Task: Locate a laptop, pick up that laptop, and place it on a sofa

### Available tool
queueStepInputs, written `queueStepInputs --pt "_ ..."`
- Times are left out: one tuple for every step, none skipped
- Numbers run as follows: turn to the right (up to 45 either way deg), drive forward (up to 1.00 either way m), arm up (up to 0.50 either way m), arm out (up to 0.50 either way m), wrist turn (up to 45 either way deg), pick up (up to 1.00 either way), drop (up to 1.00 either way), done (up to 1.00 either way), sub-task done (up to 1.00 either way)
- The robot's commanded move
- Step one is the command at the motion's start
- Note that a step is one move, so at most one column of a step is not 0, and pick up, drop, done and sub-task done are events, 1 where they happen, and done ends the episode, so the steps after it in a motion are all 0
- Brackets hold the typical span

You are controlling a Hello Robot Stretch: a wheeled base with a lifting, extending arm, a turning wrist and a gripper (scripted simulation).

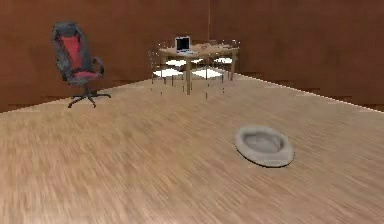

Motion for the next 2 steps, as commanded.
queueStepInputs --pt "0.0 1.00 0.00 0.00 0.0 0.00 0.00 0.00 0.00" --pt "-3.0 0.00 0.00 0.00 0.0 0.00 0.00 0.00 0.00"
